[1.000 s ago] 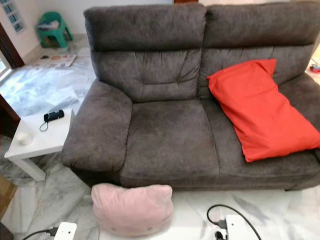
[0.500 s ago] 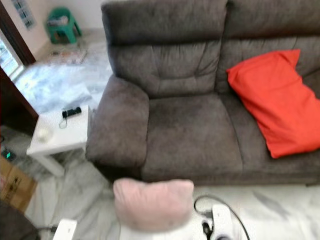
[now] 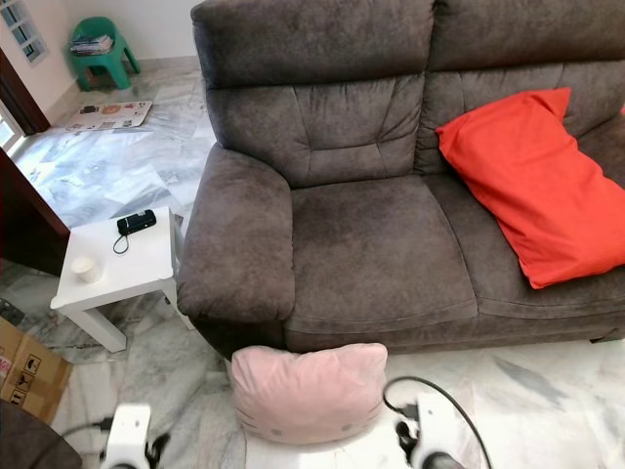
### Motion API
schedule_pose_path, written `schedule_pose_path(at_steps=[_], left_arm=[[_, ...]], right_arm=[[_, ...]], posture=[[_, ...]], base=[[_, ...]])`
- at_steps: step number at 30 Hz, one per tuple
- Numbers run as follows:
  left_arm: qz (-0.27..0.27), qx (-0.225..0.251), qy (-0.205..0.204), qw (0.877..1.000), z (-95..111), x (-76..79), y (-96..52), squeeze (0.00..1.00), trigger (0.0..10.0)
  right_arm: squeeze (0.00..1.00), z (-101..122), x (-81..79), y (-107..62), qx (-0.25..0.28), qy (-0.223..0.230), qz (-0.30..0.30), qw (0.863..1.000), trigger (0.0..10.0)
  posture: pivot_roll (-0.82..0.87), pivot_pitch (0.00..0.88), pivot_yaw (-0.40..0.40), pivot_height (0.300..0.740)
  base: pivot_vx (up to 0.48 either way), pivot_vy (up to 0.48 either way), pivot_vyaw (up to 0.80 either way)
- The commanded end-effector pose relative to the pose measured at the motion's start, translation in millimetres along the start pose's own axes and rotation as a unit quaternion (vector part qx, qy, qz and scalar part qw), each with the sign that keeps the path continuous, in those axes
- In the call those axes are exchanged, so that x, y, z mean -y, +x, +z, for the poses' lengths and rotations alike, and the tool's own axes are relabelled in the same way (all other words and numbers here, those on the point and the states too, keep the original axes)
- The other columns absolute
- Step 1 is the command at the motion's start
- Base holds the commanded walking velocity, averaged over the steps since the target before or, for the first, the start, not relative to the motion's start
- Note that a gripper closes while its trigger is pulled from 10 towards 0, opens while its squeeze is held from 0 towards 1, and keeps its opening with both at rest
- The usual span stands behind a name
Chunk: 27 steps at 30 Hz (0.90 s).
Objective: Move the pillow to the sofa from floor
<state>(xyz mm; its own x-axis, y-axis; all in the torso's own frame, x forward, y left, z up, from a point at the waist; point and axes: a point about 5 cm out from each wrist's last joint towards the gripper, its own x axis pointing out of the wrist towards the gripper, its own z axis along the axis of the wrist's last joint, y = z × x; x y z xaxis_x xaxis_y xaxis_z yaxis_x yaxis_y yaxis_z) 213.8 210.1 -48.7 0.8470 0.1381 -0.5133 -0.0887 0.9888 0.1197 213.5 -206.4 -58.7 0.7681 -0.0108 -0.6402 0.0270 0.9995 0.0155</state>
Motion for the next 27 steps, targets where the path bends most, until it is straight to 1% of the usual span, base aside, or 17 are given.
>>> schedule_pose_path(at_steps=[1, 3, 5, 6, 7, 9, 10, 11, 13, 14, 16, 19, 20, 22, 23, 25, 27], left_arm=[[0.007, 0.026, -0.007, 1.0, 12.1, 0.8, 4.3, 0.0, 10.0], [0.002, 0.052, 0.004, 0.999, 26.9, 3.0, 9.6, 0.0, 10.0], [0.001, 0.058, 0.002, 0.998, 30.9, 4.8, 11.3, 0.0, 10.0], [-0.001, 0.06, 0.003, 0.998, 31.8, 7.5, 11.8, 0.0, 10.0], [-0.001, 0.06, 0.003, 0.998, 31.8, 7.5, 11.8, 0.0, 10.0], [-0.003, 0.058, 0.0, 0.998, 30.5, 12.6, 11.4, 0.0, 10.0], [-0.003, 0.058, 0.0, 0.998, 30.5, 12.6, 11.4, 0.0, 10.0], [-0.005, 0.057, 0.002, 0.998, 28.4, 17.8, 10.1, 0.0, 10.0], [-0.007, 0.062, 0.005, 0.998, 28.1, 22.8, 9.0, 0.0, 10.0], [-0.008, 0.076, 0.006, 0.997, 31.3, 27.1, 8.2, 0.0, 10.0], [-0.009, 0.082, 0.006, 0.997, 32.6, 29.3, 7.8, 0.0, 10.0], [-0.007, 0.097, 0.005, 0.995, 36.6, 30.9, 7.2, 0.0, 10.0], [0.001, 0.113, -0.008, 0.994, 43.1, 29.6, 7.7, 0.0, 10.0], [0.007, 0.125, -0.016, 0.992, 48.2, 27.9, 8.4, 0.0, 10.0], [0.008, 0.137, -0.013, 0.99, 53.9, 27.8, 9.3, 0.0, 10.0], [0.008, 0.137, -0.013, 0.99, 53.9, 27.8, 9.3, 0.0, 10.0], [0.006, 0.159, -0.01, 0.987, 62.7, 28.7, 9.7, 0.0, 10.0]], right_arm=[[0.0, 26.9, -15.9, 9.0, 0.051, -0.013, 0.013, 0.999, 10.0], [0.0, 52.5, -22.8, 14.5, 0.095, -0.023, 0.028, 0.995, 10.0], [0.0, 66.7, -22.4, 16.1, 0.12, -0.026, 0.032, 0.992, 10.0], [0.0, 79.0, -21.2, 16.8, 0.142, -0.033, 0.036, 0.989, 10.0], [0.0, 79.0, -21.2, 16.8, 0.142, -0.033, 0.036, 0.989, 10.0], [0.0, 92.0, -18.3, 16.5, 0.168, -0.04, 0.04, 0.984, 10.0], [0.0, 92.0, -18.3, 16.5, 0.168, -0.04, 0.04, 0.984, 10.0], [0.0, 98.6, -17.1, 15.9, 0.183, -0.043, 0.042, 0.981, 10.0], [0.0, 102.7, -15.8, 15.4, 0.192, -0.045, 0.043, 0.979, 10.0], [0.0, 105.8, -15.6, 14.5, 0.202, -0.049, 0.046, 0.977, 10.0], [0.0, 106.8, -14.8, 14.1, 0.205, -0.05, 0.047, 0.976, 10.0], [0.0, 110.6, -17.2, 13.3, 0.216, -0.053, 0.052, 0.973, 10.0], [0.0, 116.9, -21.1, 12.1, 0.235, -0.049, 0.059, 0.969, 10.0], [0.0, 122.1, -24.6, 10.5, 0.253, -0.05, 0.065, 0.964, 10.0], [0.0, 126.1, -26.8, 8.7, 0.267, -0.054, 0.067, 0.96, 10.0], [0.0, 126.1, -26.8, 8.7, 0.267, -0.054, 0.067, 0.96, 10.0], [0.0, 128.9, -27.1, 6.6, 0.281, -0.044, 0.067, 0.956, 10.0]], posture=[[-0.05, 0.038, 0.069, 0.74], [-0.06, 0.025, 0.053, 0.74], [-0.06, 0.021, 0.046, 0.74], [-0.07, 0.015, 0.038, 0.74], [-0.07, 0.015, 0.038, 0.74], [-0.08, 0.01, 0.029, 0.74], [-0.08, 0.01, 0.029, 0.74], [-0.08, 0.007, 0.019, 0.74], [-0.08, 0.005, 0.011, 0.74], [-0.07, 0.004, 0.003, 0.74], [-0.06, 0.0, -0.002, 0.74], [-0.06, 0.0, -0.004, 0.74], [-0.06, 0.0, -0.005, 0.74], [-0.06, 0.0, -0.003, 0.74], [-0.05, 0.0, 0.005, 0.74], [-0.05, 0.0, 0.005, 0.74], [-0.06, 0.0, 0.029, 0.74]], base=[[0.0, 0.0, 0.0], [0.0, 0.0, 0.0], [0.0, 0.0, 0.0], [0.0, 0.0, 0.0], [0.0, 0.0, 0.0], [0.0, 0.0, 0.0], [0.0, 0.0, 0.0], [0.0, 0.0, 0.0], [0.0, 0.0, 0.0], [0.0, 0.0, 0.0], [0.0, 0.0, 0.0], [0.0, 0.0, 0.0], [0.0, 0.0, 0.0], [0.0, 0.0, 0.0], [0.0, 0.0, 0.0], [0.0, 0.0, 0.0], [0.15, 0.0, 0.0]])
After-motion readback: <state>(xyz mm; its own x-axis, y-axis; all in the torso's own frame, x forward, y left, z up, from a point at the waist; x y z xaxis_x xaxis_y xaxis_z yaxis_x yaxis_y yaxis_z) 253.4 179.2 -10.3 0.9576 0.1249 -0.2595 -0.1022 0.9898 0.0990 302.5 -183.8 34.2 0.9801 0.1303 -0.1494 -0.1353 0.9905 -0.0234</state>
